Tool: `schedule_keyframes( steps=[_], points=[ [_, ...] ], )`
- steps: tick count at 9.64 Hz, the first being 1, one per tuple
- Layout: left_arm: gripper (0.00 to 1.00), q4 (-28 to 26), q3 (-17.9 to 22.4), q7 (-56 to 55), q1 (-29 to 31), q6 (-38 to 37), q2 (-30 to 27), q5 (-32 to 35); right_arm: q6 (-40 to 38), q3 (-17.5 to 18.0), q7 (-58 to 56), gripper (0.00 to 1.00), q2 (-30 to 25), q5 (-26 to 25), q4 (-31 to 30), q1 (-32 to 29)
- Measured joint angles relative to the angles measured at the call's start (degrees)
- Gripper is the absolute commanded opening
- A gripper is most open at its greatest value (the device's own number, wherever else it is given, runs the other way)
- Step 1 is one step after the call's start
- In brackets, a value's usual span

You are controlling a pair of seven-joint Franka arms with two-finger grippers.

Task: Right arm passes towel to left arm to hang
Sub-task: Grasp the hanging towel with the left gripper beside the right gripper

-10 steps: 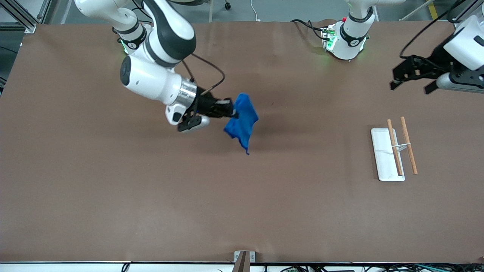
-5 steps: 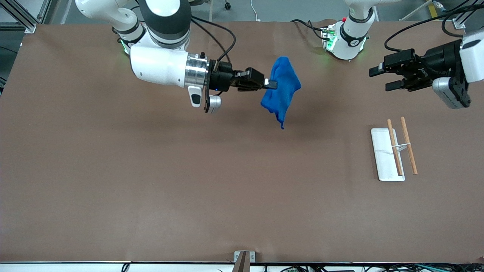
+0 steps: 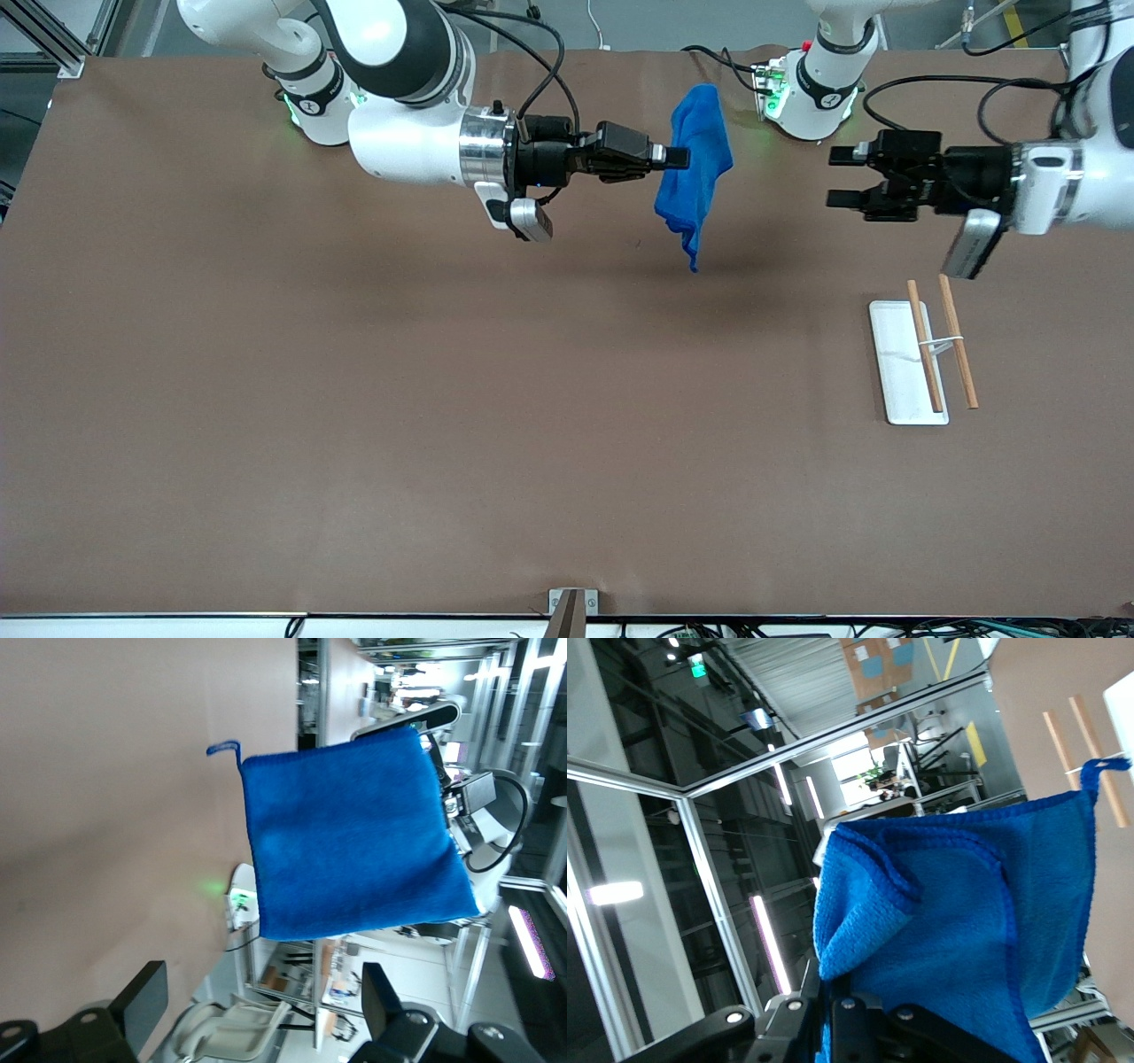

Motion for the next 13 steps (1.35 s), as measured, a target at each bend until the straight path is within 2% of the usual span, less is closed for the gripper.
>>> schedule_keyframes(
  steps=[1,5,8,11,12,13],
  points=[
    [0.87,-2.9,0.8,1.5,-2.0,-0.1,-0.2,-3.3,0.0,0.0,-2.7,0.00,0.0,2.7,0.0,0.8],
    [0.87,-7.9,0.9,1.7,-6.2,3.6,-1.7,-13.2,-0.1,0.0,-3.1,0.00,0.1,3.5,0.2,1.5],
    [0.87,-11.6,0.6,2.5,-9.2,7.0,-1.9,-15.3,-0.1,0.0,-3.3,0.00,0.1,3.7,0.2,1.9],
    [0.83,-13.0,-1.3,2.7,-10.1,8.1,-1.8,-15.5,-0.1,0.0,-3.9,0.00,0.1,3.7,0.3,2.3],
    [0.69,-13.0,-1.6,2.7,-10.2,8.1,-1.8,-15.5,-0.1,0.0,-4.0,0.00,0.1,3.7,0.3,2.5],
    [0.48,-13.0,-1.9,2.7,-10.2,8.1,-1.8,-15.6,-0.1,0.0,-4.0,0.00,0.1,3.7,0.3,2.6]
  ],
)
